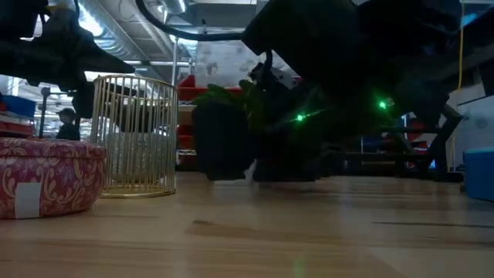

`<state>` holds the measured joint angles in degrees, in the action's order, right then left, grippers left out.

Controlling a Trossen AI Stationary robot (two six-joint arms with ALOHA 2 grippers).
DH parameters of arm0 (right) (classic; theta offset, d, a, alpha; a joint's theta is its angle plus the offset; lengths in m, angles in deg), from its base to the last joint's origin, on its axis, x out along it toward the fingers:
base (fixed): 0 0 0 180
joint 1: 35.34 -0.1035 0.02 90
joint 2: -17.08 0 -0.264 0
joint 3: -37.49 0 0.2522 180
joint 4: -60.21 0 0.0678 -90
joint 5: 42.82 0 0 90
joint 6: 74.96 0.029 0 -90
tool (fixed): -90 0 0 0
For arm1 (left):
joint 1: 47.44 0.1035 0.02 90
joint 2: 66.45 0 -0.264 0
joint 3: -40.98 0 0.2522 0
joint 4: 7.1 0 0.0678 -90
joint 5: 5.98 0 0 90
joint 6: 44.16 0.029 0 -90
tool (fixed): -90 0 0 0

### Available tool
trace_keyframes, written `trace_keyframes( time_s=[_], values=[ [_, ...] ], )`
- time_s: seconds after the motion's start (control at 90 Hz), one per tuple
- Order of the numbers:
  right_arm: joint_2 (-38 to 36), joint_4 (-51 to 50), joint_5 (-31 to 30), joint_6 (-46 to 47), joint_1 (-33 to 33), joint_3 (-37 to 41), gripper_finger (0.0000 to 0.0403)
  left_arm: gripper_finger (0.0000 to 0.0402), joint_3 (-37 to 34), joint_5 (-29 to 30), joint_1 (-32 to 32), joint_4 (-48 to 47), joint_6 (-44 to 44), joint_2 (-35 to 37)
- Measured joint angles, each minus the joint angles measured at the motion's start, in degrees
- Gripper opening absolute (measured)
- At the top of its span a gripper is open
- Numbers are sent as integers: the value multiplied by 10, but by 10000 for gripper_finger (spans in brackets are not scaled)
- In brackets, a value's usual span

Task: Stock shelves
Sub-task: Put the white plotted plant on the shelf

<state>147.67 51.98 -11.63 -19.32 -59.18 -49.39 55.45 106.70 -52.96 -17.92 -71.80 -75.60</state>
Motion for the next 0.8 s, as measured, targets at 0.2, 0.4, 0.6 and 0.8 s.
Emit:
trace_keyframes(
  time_s=[0.2, 0.4, 0.6, 0.8],
  values=[
    [-1, 21, 18, -36, 0, -1, 332, 236, 0, 0, 0, 0, 0, 0],
    [-4, 2, 82, -10, 14, -2, 338, 236, 0, 0, 0, 0, -1, 0],
    [-8, -49, 118, 12, 20, -5, 380, 236, 0, 0, 0, 0, 1, 0],
    [-7, -89, 118, 41, 21, -5, 394, 236, 0, 0, 0, 0, 7, 0]
  ],
)
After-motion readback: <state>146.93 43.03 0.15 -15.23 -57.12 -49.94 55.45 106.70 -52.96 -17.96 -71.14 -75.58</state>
